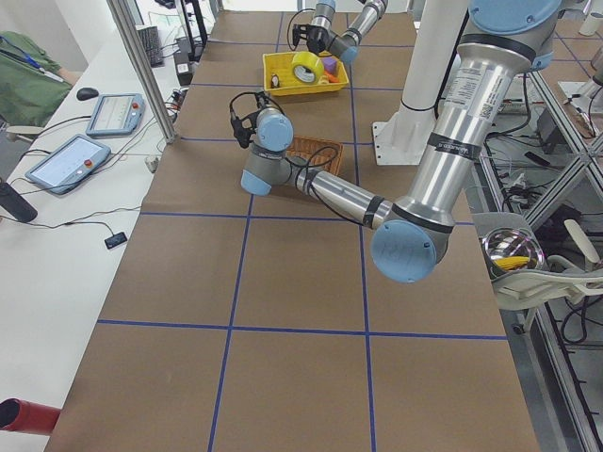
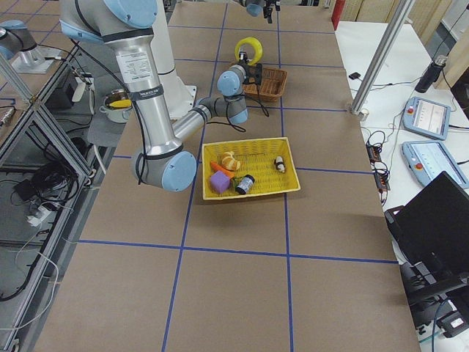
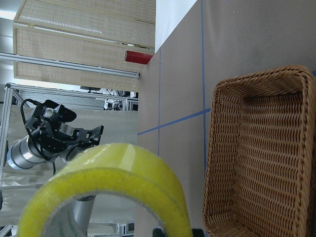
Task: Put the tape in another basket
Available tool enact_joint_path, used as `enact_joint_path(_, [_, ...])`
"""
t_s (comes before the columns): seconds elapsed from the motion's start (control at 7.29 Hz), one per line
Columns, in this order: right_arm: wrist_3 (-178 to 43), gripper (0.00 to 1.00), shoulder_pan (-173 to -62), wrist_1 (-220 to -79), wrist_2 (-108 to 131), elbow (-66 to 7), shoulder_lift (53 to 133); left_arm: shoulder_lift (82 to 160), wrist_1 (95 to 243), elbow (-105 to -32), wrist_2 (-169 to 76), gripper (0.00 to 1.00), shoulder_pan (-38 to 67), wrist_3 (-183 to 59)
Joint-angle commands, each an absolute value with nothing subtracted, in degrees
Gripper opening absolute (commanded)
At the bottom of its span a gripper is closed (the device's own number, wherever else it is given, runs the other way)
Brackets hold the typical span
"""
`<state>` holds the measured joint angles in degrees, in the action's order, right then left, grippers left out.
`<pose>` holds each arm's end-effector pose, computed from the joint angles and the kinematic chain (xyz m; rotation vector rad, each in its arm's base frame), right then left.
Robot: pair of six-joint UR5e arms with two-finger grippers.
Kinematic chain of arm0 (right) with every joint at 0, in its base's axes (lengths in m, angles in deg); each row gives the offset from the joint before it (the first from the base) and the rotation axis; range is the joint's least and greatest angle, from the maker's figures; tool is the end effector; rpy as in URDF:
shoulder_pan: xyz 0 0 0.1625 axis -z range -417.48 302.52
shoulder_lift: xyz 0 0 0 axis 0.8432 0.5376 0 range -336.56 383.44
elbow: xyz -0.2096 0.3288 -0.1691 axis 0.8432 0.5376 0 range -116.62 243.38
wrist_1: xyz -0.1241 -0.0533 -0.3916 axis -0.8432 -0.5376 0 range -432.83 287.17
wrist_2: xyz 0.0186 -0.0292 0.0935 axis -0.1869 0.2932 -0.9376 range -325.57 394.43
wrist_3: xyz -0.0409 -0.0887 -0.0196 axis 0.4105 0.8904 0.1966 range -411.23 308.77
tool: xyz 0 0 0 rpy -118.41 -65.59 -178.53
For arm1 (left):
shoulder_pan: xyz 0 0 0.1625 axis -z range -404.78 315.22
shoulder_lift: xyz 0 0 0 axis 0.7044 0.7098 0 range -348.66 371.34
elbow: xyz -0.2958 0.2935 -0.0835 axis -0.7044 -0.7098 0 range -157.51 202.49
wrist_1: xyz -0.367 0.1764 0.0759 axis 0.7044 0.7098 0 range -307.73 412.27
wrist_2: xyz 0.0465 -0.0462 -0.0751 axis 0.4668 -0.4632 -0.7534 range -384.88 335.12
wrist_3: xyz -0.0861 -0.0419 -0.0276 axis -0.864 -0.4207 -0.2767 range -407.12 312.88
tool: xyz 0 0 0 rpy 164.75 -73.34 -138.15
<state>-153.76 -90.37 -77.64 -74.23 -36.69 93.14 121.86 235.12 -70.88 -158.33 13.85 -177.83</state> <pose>-0.3883 -0.3719 0.2322 0.1486 -1.9910 0.1821 0.2191 -0.4840 0.2800 -0.1617 1.9166 -0.3953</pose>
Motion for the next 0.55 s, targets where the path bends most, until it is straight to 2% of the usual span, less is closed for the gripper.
enact_joint_path(0.0, [-154.1, 0.00, -88.6, -77.6, -74.4, -37.2, 92.1, 124.8, 238.1, -74.5, -152.3, 0.98, 9.3, -186.2])
enact_joint_path(0.27, [-155.4, 0.00, -87.5, -77.6, -74.5, -37.9, 90.8, 124.8, 249.7, -73.8, -137.4, 0.98, 0.9, -190.8])
enact_joint_path(0.41, [-155.8, 0.00, -87.3, -77.7, -74.5, -38.2, 90.6, 124.8, 250.1, -73.8, -134.3, 0.98, -1.9, -190.8])
